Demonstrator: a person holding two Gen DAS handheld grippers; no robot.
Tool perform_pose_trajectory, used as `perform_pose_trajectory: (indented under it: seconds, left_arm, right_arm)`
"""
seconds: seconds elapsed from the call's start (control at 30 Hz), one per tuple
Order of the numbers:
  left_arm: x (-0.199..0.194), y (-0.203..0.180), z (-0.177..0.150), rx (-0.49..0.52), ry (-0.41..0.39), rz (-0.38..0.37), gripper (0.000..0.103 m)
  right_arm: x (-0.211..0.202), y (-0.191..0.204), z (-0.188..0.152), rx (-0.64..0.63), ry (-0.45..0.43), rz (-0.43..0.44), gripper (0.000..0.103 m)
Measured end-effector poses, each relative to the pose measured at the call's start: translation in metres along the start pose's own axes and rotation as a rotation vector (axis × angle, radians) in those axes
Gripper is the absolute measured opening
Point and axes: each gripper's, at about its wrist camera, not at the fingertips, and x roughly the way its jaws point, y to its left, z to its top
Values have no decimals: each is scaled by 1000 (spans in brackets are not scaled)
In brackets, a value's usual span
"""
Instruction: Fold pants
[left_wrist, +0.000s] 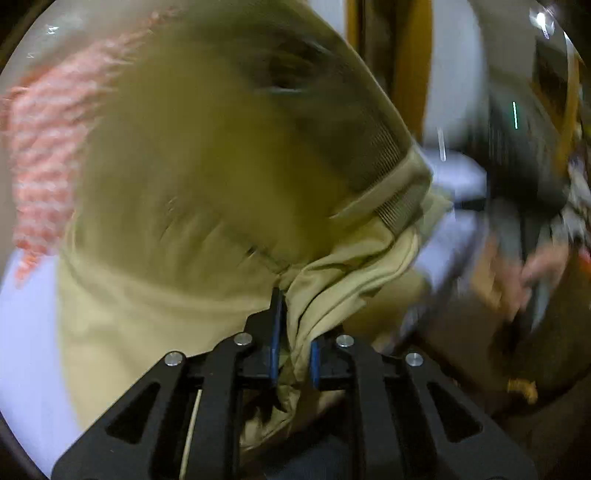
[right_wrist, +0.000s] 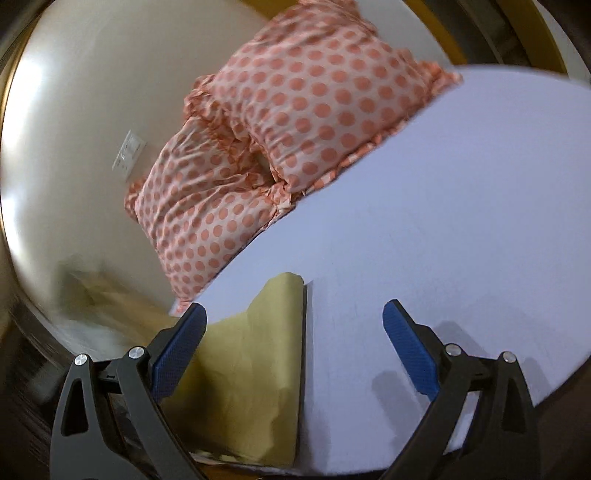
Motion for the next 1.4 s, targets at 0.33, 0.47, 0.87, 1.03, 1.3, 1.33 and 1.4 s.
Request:
perform_pose_trajectory:
  seconds: [0.33,0.47,0.87,1.03,1.3,1.33,1.4]
  left_arm:
    - [-69,58,-14,-249,-125,-192,41]
    - [-75,160,-32,-516,-103,5,52]
    - [-12,231,-40,-725,89,-210,70]
    - [-21,236,-50,-741,127,-194,69]
    - [-2,233,-34,-761,121,-265,10]
    - [-2,235,-28,-753,108,-267,9]
    - [-2,237,-9,-713,78,-242,8]
  right_arm:
    - [74,15,-2,-83,321,-39,77]
    - [99,25,-5,-132,395,21,61]
    - [121,11,7,-12,469,175,42]
    - [122,4,11,31,494,215,39]
    - [143,14,1,72,563,314,16]
    - [144,21,10,46,550,304,15]
    - [151,32,24,19,535,292,15]
